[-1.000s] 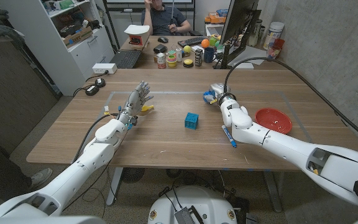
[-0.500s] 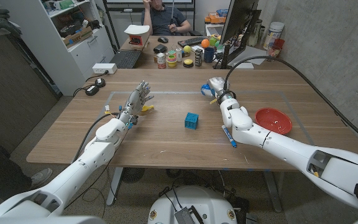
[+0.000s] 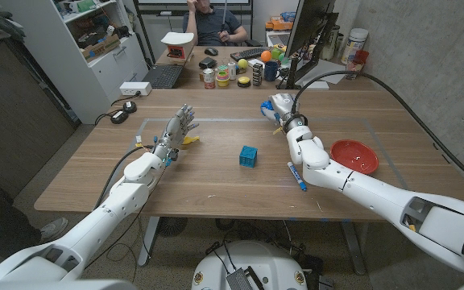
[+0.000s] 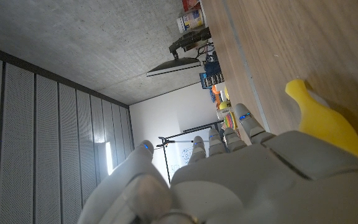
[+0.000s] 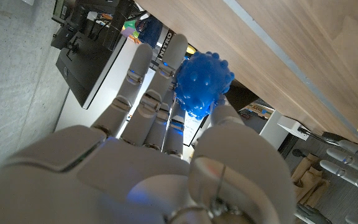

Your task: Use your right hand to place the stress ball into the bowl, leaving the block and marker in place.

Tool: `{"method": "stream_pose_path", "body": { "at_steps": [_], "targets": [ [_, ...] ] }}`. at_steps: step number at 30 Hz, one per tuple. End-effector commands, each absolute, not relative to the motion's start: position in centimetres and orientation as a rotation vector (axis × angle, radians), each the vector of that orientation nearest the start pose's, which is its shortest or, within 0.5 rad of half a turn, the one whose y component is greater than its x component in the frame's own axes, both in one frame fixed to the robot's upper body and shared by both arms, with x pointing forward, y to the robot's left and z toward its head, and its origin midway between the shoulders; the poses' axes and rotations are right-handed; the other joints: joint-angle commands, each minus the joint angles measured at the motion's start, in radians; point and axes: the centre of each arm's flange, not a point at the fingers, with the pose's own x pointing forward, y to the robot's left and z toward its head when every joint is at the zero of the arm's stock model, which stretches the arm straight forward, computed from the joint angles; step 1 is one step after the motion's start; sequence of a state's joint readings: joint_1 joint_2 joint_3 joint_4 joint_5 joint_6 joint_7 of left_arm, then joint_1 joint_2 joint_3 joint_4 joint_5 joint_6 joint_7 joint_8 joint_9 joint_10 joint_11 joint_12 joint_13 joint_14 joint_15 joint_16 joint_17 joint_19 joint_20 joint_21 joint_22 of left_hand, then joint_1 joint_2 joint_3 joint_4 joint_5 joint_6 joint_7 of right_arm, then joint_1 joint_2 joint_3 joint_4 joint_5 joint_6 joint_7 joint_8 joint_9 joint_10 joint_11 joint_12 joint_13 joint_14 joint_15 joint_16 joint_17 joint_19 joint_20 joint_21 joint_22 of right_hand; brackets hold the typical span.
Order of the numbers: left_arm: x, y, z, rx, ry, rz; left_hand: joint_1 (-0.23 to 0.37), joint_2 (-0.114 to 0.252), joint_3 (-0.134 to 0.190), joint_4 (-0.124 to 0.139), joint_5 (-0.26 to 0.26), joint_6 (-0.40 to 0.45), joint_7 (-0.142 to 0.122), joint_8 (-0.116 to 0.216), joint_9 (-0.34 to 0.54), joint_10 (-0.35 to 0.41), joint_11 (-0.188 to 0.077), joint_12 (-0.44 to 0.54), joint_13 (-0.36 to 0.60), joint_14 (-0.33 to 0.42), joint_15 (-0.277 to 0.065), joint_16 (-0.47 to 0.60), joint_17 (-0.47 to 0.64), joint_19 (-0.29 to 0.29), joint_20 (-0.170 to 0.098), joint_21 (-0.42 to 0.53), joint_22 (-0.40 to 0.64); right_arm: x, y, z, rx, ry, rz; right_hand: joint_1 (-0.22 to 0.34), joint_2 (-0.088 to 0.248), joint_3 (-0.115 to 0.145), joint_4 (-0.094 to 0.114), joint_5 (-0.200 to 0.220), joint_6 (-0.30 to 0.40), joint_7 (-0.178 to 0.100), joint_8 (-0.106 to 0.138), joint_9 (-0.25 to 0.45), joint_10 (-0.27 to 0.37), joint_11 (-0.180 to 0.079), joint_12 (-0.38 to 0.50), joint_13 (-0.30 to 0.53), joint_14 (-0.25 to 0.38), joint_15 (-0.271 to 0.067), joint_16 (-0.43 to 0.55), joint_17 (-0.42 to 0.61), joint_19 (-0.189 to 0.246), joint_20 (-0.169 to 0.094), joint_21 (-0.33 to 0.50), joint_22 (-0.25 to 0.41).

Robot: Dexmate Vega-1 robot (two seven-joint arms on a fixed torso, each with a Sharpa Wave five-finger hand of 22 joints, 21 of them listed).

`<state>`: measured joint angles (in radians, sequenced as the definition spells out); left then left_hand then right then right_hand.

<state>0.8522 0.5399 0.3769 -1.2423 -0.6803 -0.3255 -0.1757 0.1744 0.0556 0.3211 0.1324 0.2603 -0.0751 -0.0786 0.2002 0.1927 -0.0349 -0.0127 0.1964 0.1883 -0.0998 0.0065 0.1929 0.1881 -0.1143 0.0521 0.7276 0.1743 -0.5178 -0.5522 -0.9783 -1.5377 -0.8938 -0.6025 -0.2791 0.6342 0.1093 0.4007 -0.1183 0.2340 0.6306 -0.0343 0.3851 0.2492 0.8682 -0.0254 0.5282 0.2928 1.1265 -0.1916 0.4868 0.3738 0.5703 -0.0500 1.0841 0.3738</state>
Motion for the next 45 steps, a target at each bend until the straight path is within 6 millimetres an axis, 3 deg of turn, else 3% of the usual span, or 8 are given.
{"method": "stream_pose_path", "body": {
  "at_steps": [1,17,32,45],
  "targets": [
    [65.3,30.2,-4.9,-0.004,-0.571,-0.306,0.003,0.008,-0.004,-0.001,0.003,-0.009,-0.003,0.004,0.002,-0.008,0.004,0.004,0.002,-0.005,-0.003,0.000,0.003,0.004,0.001,-0.006,0.004,62.1,-15.5,5.4,-1.630,-0.718,-0.548,0.072,0.059,0.007,0.003,0.002,0.026,-0.031,0.006,0.006,0.059,-0.063,-0.007,0.002,-0.026,-0.025,-0.006,0.002,-0.004,-0.013,0.009,0.004],
    [65.2,30.2,-5.0,0.002,-0.571,-0.315,0.003,0.008,-0.006,-0.001,0.004,-0.009,-0.003,0.004,0.002,-0.008,0.004,0.005,0.002,-0.006,-0.003,0.000,0.003,0.006,0.001,-0.010,0.004,60.4,-19.4,6.1,-1.722,-0.733,-0.602,0.078,0.055,0.012,0.006,0.002,0.023,-0.033,0.008,0.008,0.052,-0.063,-0.012,-0.002,-0.045,-0.026,-0.022,0.003,-0.012,-0.016,0.019,0.007],
    [65.2,29.5,-5.2,0.009,-0.568,-0.332,0.003,0.008,-0.008,-0.001,0.004,-0.007,-0.004,0.005,0.002,-0.007,0.005,0.005,0.002,-0.005,-0.002,0.000,0.003,0.007,0.000,-0.014,0.004,58.3,-22.8,5.0,-1.779,-0.759,-0.447,0.079,0.041,0.015,0.012,0.001,0.019,-0.036,0.013,0.012,0.037,-0.062,-0.018,-0.009,-0.101,-0.023,-0.075,-0.017,-0.037,-0.013,0.026,0.000],
    [65.1,28.8,-5.2,0.019,-0.567,-0.353,0.003,0.008,-0.009,-0.001,0.005,-0.007,-0.003,0.005,0.002,-0.007,0.006,0.005,0.002,-0.006,-0.003,0.000,0.003,0.008,0.001,-0.017,0.004,57.2,-26.2,4.2,-1.837,-0.690,-0.408,0.078,0.034,0.018,0.016,0.002,0.016,-0.035,0.015,0.014,0.027,-0.053,-0.024,-0.017,-0.128,-0.026,-0.103,-0.025,-0.026,-0.018,0.027,-0.016]
  ]
}}
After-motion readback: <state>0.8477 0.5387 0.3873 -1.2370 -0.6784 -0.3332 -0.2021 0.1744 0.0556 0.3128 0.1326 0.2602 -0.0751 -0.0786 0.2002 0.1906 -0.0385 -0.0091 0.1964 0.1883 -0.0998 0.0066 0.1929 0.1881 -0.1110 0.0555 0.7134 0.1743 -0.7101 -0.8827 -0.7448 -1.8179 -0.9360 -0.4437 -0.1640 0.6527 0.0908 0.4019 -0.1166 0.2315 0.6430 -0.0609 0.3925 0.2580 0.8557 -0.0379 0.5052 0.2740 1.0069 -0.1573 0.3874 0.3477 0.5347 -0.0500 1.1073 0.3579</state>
